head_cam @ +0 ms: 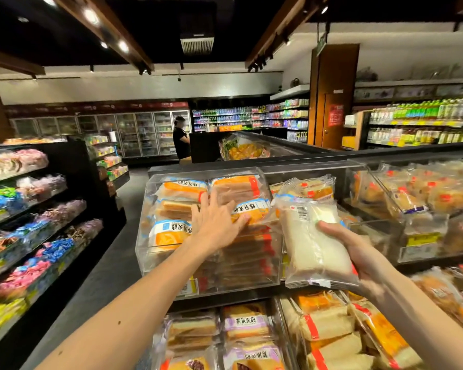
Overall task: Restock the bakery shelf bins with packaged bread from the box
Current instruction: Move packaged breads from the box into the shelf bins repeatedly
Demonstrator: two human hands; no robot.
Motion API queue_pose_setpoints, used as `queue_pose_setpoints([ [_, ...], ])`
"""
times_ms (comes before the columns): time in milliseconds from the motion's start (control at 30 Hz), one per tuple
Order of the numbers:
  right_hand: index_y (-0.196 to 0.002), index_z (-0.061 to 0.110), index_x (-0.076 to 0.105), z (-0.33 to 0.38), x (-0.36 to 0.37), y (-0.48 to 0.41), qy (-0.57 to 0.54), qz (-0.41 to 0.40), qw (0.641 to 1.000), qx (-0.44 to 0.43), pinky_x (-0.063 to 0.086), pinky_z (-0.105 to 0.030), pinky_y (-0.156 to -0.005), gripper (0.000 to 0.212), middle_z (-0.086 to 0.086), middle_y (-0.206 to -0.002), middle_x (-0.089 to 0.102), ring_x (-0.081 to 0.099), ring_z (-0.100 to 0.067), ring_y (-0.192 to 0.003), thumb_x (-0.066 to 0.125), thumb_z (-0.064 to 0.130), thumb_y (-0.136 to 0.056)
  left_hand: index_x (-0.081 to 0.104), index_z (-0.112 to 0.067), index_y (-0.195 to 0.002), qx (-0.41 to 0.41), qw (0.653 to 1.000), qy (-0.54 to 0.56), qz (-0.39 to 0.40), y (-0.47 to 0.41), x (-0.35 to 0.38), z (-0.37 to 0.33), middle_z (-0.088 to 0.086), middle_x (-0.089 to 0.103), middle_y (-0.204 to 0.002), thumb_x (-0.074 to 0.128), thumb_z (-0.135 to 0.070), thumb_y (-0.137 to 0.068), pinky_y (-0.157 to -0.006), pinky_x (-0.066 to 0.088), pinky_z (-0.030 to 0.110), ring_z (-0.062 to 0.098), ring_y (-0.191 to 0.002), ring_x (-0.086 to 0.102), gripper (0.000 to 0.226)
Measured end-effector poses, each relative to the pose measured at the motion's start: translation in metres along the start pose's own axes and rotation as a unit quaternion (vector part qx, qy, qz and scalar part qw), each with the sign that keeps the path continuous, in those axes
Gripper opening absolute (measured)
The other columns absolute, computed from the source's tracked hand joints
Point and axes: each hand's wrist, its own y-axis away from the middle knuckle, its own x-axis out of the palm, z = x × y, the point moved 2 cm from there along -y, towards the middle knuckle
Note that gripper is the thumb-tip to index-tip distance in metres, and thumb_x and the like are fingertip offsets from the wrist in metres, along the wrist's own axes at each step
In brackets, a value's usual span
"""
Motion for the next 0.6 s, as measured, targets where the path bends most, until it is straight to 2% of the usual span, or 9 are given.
queue_pose_setpoints([
  [67,-0.129,0.007,0.059,-0.003,0.004,-0.003,0.003,0.008,1.0,0.001,0.06,-0.047,-0.058,0.109,-0.022,-0.109,0.073,0.075,-0.036,-0.083,0.101,0.015,-0.028,0.044,-0.031,-0.144,0.021,0.998,0.018,-0.063,0.004,-0.003,0.0,0.004,0.03,-0.153,0.034,-0.069,-0.095,-0.109,0.028,0.048,0.027,-0.139,0.024,0.063],
  [167,-0.127,0.006,0.06,-0.006,0.012,-0.008,0.01,0.025,1.0,0.009,0.06,-0.045,-0.056,0.112,-0.021,-0.105,0.074,0.075,-0.034,-0.079,0.102,0.015,-0.024,0.06,-0.023,-0.13,0.037,0.972,0.189,-0.134,0.016,-0.017,-0.004,-0.001,0.051,-0.136,0.044,-0.056,-0.098,-0.101,0.033,0.033,0.016,-0.125,0.039,0.049],
  [233,-0.125,0.004,0.062,-0.008,0.015,-0.013,0.015,0.036,0.999,0.018,0.06,-0.044,-0.055,0.119,-0.021,-0.102,0.074,0.075,-0.034,-0.076,0.102,0.017,-0.014,0.068,-0.026,-0.112,0.004,0.923,0.377,-0.073,0.027,-0.034,-0.011,-0.007,0.062,-0.123,0.048,-0.053,-0.098,-0.089,0.037,0.024,0.009,-0.113,0.05,0.036],
  [300,-0.121,0.002,0.064,-0.012,0.021,-0.017,0.026,0.053,0.998,0.029,0.059,-0.043,-0.053,0.12,-0.022,-0.1,0.074,0.075,-0.033,-0.074,0.102,0.017,-0.008,0.076,-0.03,-0.087,-0.044,0.819,0.568,0.073,0.036,-0.048,-0.017,-0.013,0.071,-0.105,0.053,-0.05,-0.097,-0.086,0.043,0.024,0.008,-0.105,0.059,0.031],
  [333,-0.118,0.001,0.065,-0.015,0.024,-0.019,0.033,0.068,0.997,0.036,0.059,-0.042,-0.052,0.116,-0.023,-0.098,0.074,0.075,-0.033,-0.072,0.102,0.017,-0.009,0.078,-0.033,-0.08,-0.065,0.783,0.603,0.137,0.04,-0.053,-0.019,-0.015,0.074,-0.098,0.056,-0.046,-0.096,-0.09,0.044,0.026,0.009,-0.104,0.062,0.03],
  [367,-0.115,0.0,0.066,-0.018,0.031,-0.018,0.04,0.083,0.995,0.046,0.059,-0.042,-0.051,0.11,-0.023,-0.096,0.074,0.074,-0.033,-0.071,0.102,0.016,-0.013,0.078,-0.034,-0.081,-0.078,0.768,0.609,0.183,0.044,-0.054,-0.018,-0.015,0.075,-0.096,0.059,-0.041,-0.096,-0.091,0.044,0.029,0.009,-0.102,0.064,0.025],
  [433,-0.108,0.0,0.068,-0.025,0.041,-0.02,0.049,0.101,0.992,0.061,0.058,-0.042,-0.048,0.089,-0.023,-0.089,0.074,0.074,-0.033,-0.066,0.099,0.013,-0.026,0.075,-0.032,-0.092,-0.103,0.769,0.594,0.211,0.051,-0.053,-0.012,-0.008,0.076,-0.099,0.059,-0.028,-0.097,-0.088,0.045,0.036,0.011,-0.09,0.068,0.018],
  [533,-0.093,-0.002,0.074,-0.033,0.053,-0.023,0.068,0.116,0.988,0.076,0.058,-0.04,-0.045,0.055,-0.022,-0.083,0.074,0.073,-0.031,-0.061,0.092,0.015,-0.043,0.072,-0.02,-0.103,-0.117,0.772,0.599,0.177,0.053,-0.05,0.006,0.004,0.077,-0.099,0.062,-0.019,-0.096,-0.079,0.058,0.045,0.009,-0.067,0.07,0.013],
  [600,-0.088,-0.002,0.074,-0.037,0.057,-0.026,0.074,0.113,0.987,0.091,0.058,-0.038,-0.046,0.031,-0.022,-0.082,0.074,0.072,-0.029,-0.059,0.076,0.015,-0.063,0.068,-0.01,-0.109,-0.123,0.761,0.623,0.133,0.053,-0.053,0.024,0.007,0.077,-0.098,0.066,-0.019,-0.094,-0.072,0.062,0.038,0.015,-0.076,0.074,0.017],
])
